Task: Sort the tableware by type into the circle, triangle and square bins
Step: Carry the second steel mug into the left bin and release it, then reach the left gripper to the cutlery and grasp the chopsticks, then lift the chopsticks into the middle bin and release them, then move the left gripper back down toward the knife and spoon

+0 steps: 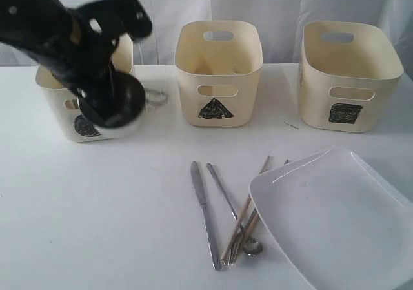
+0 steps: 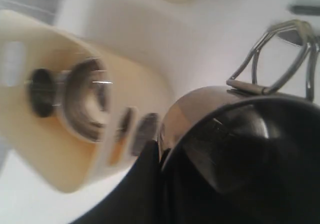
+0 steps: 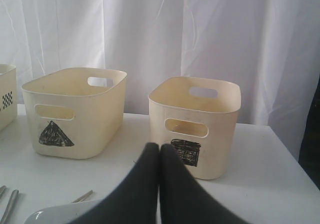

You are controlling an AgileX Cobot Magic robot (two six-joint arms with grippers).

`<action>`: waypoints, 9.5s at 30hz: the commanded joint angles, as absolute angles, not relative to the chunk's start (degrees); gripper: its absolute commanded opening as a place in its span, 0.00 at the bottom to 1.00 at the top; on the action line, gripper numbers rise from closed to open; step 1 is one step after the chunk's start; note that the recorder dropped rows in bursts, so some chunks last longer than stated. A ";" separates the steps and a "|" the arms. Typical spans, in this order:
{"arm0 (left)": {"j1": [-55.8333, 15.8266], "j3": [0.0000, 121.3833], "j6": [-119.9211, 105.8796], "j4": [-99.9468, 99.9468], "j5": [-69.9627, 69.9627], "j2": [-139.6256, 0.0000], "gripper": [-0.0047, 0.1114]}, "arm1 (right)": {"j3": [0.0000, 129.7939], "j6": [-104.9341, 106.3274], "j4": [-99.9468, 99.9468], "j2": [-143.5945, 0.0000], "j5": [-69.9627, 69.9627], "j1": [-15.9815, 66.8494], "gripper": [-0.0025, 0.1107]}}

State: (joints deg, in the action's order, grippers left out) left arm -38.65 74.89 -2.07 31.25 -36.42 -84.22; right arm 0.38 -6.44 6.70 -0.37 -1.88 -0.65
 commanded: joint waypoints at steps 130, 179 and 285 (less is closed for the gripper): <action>-55.95 75.40 10.12 3.25 -19.05 -111.56 0.59 | 0.00 -6.29 7.15 0.00 -1.75 -0.47 0.02; -54.97 75.40 10.48 7.41 -21.97 -109.63 0.04 | 0.00 -6.29 7.15 0.00 -1.75 -0.47 0.02; -40.82 96.45 -0.38 9.53 -27.66 -109.94 0.30 | 0.00 -6.53 7.15 0.00 -1.75 -0.47 0.02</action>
State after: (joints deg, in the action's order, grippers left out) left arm -41.86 97.00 -0.43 9.34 -28.05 -110.72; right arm 0.38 -6.44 6.70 -0.37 -1.88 -0.65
